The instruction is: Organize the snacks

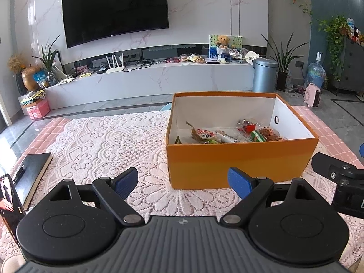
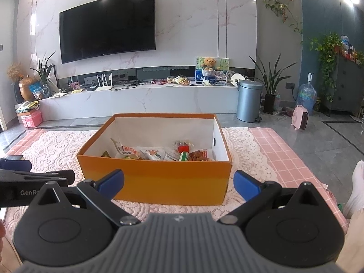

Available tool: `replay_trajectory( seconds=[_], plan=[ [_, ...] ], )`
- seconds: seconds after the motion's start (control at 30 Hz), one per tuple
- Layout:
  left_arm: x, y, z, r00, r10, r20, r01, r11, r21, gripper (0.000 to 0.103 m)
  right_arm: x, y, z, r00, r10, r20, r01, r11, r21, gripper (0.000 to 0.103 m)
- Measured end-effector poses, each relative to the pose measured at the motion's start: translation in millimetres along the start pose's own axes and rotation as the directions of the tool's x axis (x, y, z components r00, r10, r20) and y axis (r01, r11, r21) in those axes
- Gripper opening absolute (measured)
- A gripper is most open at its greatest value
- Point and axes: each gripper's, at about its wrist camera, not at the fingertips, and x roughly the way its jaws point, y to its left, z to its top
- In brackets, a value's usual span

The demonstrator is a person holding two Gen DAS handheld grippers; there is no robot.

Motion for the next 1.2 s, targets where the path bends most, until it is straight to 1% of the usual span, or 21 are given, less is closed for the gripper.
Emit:
replay_trajectory(
  seconds=[0.17, 0.4, 1.2],
  plan=[
    [-1.1, -1.1, 0.5, 1.000, -0.026, 0.005, 0.026, 1.000, -0.007, 0.103, -0.9, -2.1, -0.4, 1.000, -0.001, 0.005, 0.001, 1.000, 0.006, 0.099],
    [-1.4, -3.2, 0.5, 0.999, -0.034, 0.005, 0.034, 0.999, -0.008, 0.103, -2.5, -4.7, -0.1, 1.000, -0.006, 0.003, 0.006, 1.000, 0.014, 0.099],
    [-2.2, -4.6, 1.5, 0.999, -0.034, 0.005, 0.034, 0.999, 0.006, 0.103, -2.6, -6.6, 0.0, 1.000, -0.005, 0.001, 0.005, 1.000, 0.024, 0.099]
  ],
)
